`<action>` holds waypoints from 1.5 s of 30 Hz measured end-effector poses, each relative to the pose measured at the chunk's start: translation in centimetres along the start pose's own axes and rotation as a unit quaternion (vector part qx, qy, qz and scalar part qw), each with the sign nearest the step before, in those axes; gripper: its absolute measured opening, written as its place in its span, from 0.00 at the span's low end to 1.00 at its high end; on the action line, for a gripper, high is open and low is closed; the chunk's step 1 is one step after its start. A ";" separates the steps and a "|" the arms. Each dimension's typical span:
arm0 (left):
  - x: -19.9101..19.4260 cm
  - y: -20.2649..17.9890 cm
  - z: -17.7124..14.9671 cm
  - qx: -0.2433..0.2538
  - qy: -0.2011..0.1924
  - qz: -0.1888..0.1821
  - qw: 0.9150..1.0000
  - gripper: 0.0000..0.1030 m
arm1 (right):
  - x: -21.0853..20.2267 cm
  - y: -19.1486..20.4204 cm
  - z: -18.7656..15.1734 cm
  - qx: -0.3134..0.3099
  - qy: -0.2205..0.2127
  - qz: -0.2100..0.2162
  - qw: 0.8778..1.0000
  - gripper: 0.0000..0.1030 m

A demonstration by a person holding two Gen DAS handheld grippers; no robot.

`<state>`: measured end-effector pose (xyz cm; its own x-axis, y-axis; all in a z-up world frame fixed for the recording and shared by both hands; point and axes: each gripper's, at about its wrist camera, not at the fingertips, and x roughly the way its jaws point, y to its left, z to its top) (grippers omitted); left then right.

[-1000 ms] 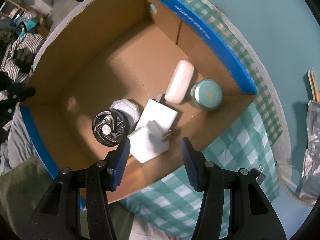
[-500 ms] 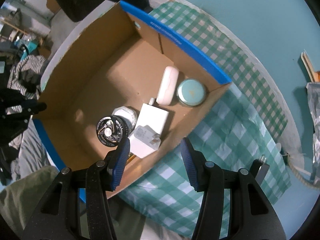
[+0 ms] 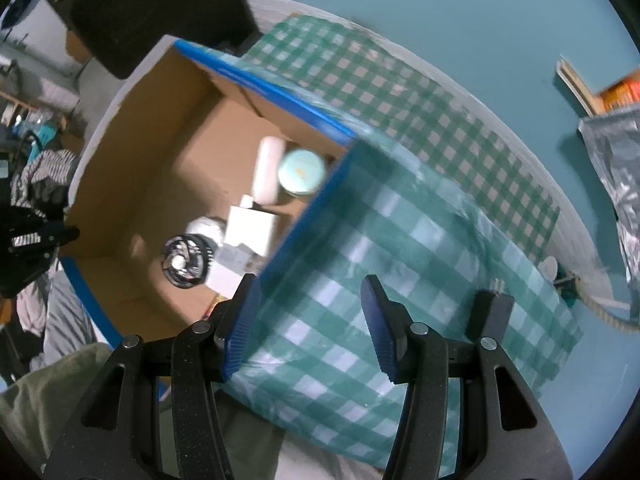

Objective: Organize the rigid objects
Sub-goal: 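Move the right tool back to the table and grasp the black charger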

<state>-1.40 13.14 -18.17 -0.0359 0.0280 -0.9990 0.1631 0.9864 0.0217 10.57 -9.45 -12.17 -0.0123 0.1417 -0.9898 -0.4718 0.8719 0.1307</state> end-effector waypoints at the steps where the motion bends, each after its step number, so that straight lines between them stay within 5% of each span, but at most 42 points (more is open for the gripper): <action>1: 0.0 0.0 0.0 0.000 0.000 0.000 1.000 0.04 | 0.1 -0.5 -0.2 0.006 0.000 -0.001 1.000 0.51; 20: 0.1 0.3 -0.1 -0.006 0.004 0.001 1.000 0.04 | 6.2 -17.8 -3.8 0.185 0.033 -0.062 0.980 0.55; 32: 0.0 0.2 0.0 -0.021 0.003 0.003 1.000 0.04 | 9.8 -20.9 -5.7 0.199 0.056 -0.056 0.977 0.54; 35: 0.1 0.2 0.0 -0.023 0.003 0.003 1.000 0.04 | 10.1 -21.1 -6.0 0.209 0.051 -0.049 0.975 0.46; 45: 0.2 0.1 0.2 -0.024 0.004 0.005 1.000 0.04 | 10.9 -20.9 -6.0 0.224 0.056 -0.046 0.972 0.40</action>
<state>-1.18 13.20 -18.34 -0.0431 0.0384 -0.9983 0.1151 0.9928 0.0332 15.03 -28.98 -26.02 -0.0966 0.0238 -0.9950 -0.0454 0.9986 0.0283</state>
